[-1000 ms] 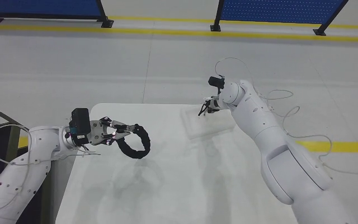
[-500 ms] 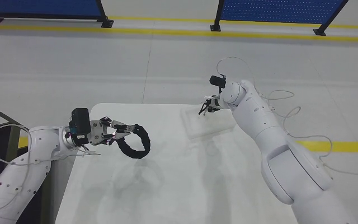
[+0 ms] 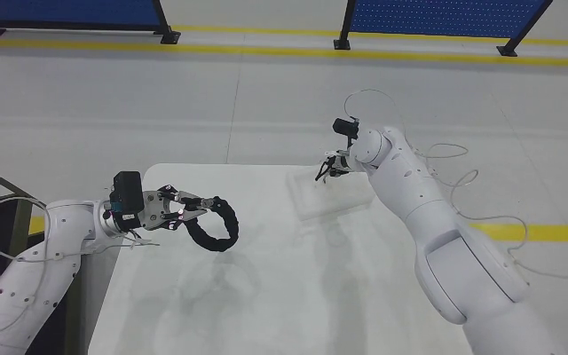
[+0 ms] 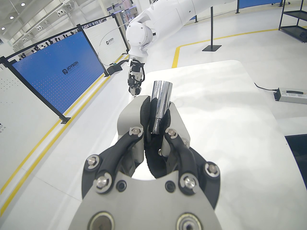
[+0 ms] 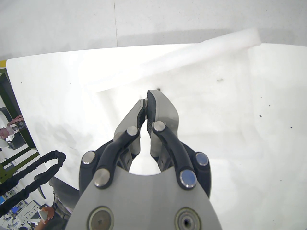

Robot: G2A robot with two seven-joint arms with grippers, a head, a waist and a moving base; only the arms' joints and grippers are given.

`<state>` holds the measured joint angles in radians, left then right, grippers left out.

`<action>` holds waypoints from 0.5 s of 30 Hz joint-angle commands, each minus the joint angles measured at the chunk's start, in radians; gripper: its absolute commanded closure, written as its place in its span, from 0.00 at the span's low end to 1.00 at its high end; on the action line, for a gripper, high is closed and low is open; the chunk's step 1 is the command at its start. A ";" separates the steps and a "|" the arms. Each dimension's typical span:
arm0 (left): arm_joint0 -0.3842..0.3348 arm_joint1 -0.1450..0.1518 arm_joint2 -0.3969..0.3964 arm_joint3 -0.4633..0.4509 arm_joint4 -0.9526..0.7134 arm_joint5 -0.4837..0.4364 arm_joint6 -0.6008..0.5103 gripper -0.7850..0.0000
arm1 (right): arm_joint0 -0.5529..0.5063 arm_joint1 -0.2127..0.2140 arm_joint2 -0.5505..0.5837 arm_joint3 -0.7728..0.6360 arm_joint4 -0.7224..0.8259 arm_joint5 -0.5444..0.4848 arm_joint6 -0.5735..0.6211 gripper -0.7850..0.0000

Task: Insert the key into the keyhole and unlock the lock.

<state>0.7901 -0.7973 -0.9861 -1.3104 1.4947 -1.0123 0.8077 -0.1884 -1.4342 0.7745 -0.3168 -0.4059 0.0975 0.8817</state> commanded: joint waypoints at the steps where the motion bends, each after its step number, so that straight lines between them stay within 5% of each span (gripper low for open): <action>1: 0.000 0.000 0.000 0.000 0.000 0.000 0.000 1.00 | -0.002 0.000 0.002 -0.001 -0.003 0.004 0.003 1.00; 15: 0.000 0.000 0.000 0.000 0.000 0.000 0.000 1.00 | -0.010 0.003 0.017 -0.009 -0.016 0.009 0.008 1.00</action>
<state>0.7901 -0.7973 -0.9861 -1.3104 1.4947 -1.0123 0.8077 -0.1978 -1.4312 0.7907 -0.3255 -0.4210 0.1060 0.8885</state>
